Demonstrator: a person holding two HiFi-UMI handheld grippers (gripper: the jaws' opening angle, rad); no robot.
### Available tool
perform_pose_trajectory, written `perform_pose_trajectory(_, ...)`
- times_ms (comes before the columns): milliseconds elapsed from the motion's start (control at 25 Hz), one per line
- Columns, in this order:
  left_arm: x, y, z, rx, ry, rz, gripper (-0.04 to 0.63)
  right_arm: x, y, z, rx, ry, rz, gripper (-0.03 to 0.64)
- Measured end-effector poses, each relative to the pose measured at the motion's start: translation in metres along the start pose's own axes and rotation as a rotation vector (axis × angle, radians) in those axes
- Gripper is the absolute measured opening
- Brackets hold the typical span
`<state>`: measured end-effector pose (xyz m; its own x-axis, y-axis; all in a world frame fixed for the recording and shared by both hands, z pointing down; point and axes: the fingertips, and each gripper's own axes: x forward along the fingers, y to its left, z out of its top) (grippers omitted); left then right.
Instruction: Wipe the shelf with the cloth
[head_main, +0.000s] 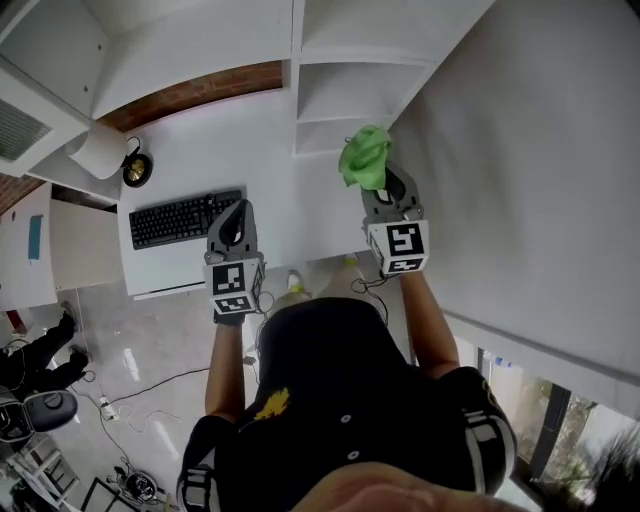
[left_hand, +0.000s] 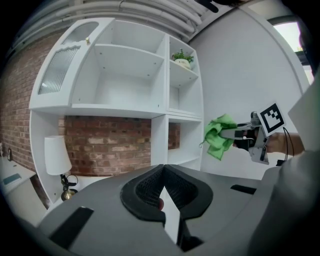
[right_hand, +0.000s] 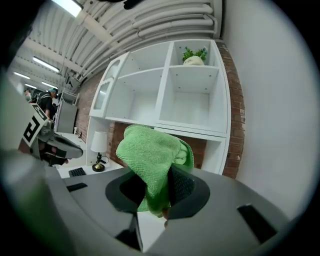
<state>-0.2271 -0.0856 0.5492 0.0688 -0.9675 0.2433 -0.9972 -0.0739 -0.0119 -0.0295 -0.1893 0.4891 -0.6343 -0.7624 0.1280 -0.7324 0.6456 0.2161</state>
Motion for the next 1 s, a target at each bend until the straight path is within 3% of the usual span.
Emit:
perform_pose_trajectory(240,-0.003,0.003,0.022,-0.011,-0.130,0.054,0.018,-0.017,0.018,-0.012,0.250,-0.047,0.056,0.089)
perform_pose_trajectory(440,-0.003,-0.005,0.044,0.034,-0.168,0.031,0.018,-0.025,0.020,-0.003,0.214,-0.080,0.013,0.089)
perform_pose_trajectory(760,-0.007,-0.018,0.063,0.068,-0.192,-0.007,0.018,-0.033,0.033,0.013,0.169,-0.116,0.015,0.086)
perform_pose_trajectory(1000,-0.004,-0.013,0.066,0.063,-0.194,-0.028,0.018,-0.035,0.031,0.018,0.163,-0.118,-0.010,0.084)
